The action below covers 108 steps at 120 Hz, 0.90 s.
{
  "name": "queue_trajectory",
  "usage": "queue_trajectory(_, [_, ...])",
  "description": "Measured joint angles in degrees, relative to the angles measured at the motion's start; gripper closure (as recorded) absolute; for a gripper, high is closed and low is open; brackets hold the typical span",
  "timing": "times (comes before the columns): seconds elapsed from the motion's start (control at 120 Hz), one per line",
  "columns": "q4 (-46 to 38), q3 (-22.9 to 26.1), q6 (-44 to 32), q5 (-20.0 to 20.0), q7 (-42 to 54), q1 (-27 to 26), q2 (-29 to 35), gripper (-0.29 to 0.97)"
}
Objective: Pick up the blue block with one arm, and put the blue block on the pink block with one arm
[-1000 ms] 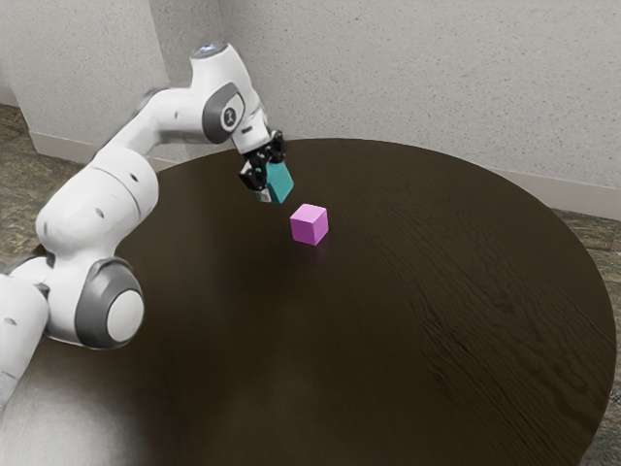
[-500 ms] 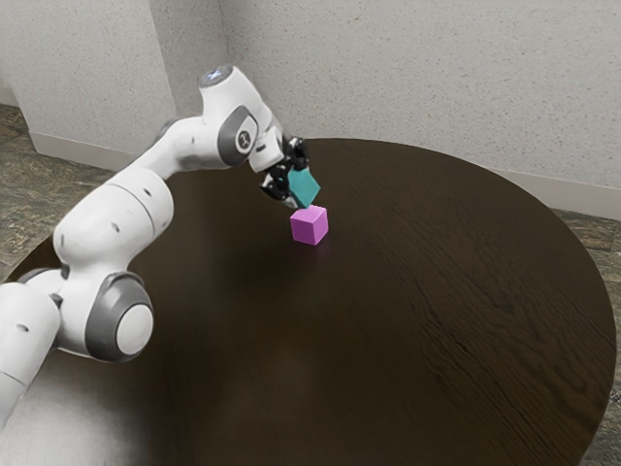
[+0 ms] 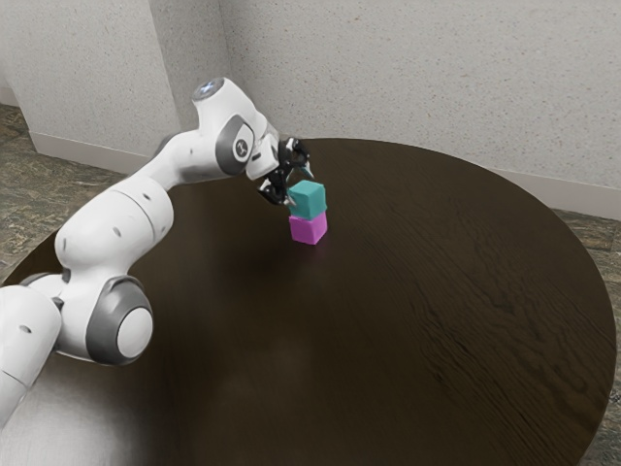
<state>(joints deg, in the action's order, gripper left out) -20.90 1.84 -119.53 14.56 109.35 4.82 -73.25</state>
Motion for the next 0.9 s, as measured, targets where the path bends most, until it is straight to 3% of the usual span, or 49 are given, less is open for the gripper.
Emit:
queue_trajectory(0.125, [-2.2, 0.0, -0.1, 0.0, 0.9, -0.2, 1.1, 0.07])
queue_trajectory(0.242, [-13.5, -0.5, -0.1, -0.1, 1.6, -1.1, 9.9, 0.04])
queue_trajectory(0.383, [-45.0, -2.7, -0.1, -0.8, 1.1, -1.6, 32.9, 0.02])
queue_trajectory(0.475, [-68.6, -3.1, 0.8, -3.8, -1.2, -1.4, 55.0, 0.01])
queue_trajectory(0.525, [-75.6, -2.9, 3.3, -5.7, -3.2, -0.9, 65.0, 0.01])
queue_trajectory(0.633, [-75.1, -1.8, 12.6, -10.4, -9.3, -1.5, 72.9, 0.01])
queue_trajectory(0.9, [-70.7, -2.0, 26.3, -13.0, -23.7, -6.3, 73.7, 0.0])
